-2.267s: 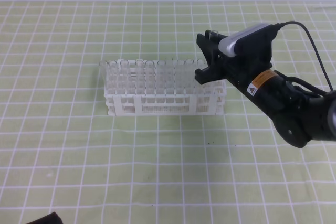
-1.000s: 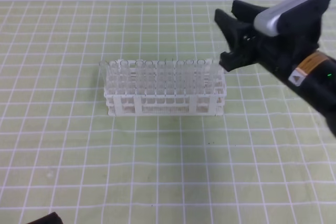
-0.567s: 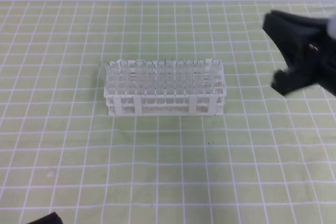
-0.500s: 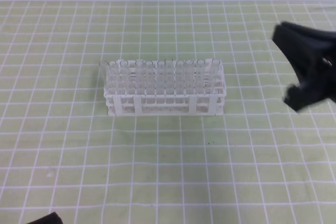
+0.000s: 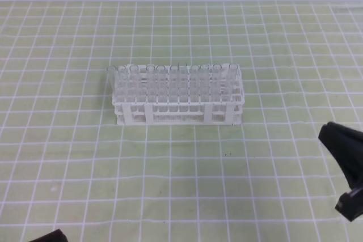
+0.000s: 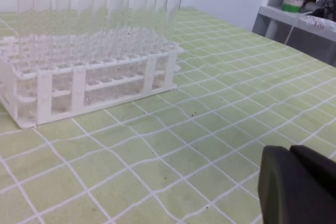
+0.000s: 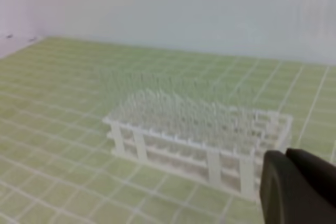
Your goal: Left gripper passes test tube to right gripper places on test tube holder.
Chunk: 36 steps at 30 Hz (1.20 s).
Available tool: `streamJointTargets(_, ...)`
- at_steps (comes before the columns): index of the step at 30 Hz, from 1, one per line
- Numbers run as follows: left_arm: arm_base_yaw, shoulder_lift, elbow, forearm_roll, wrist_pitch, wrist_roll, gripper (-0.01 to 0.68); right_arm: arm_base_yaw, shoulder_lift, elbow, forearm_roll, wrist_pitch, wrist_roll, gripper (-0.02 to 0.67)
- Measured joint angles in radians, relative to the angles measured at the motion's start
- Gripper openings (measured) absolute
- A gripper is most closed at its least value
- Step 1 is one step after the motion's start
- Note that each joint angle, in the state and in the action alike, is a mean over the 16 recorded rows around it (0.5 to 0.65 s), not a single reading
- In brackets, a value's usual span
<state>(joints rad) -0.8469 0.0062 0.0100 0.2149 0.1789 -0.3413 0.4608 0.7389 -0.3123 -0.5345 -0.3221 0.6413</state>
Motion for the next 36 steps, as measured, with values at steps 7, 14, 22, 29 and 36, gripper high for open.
streamJointTargets(7,0.0,0.0,0.0,0.0,0.001,0.0,0.0,-0.041,-0.109,0.073,-0.024,0.077,0.0,-0.001)
streamJointTargets(14,0.0,-0.001,0.0,-0.001,0.004,0.0,0.0,-0.166,-0.355,0.169,-0.082,0.144,0.0,-0.001)
streamJointTargets(22,0.0,-0.001,-0.004,-0.001,0.011,0.0,0.0,-0.322,-0.639,0.28,-0.13,0.158,0.001,-0.002)
streamJointTargets(29,0.0,-0.001,-0.004,-0.001,0.012,0.0,0.0,-0.371,-0.743,0.312,-0.09,0.193,0.002,-0.002)
streamJointTargets(36,0.0,-0.001,-0.001,-0.001,0.01,0.0,0.0,-0.372,-0.754,0.312,-0.039,0.234,-0.009,-0.002)
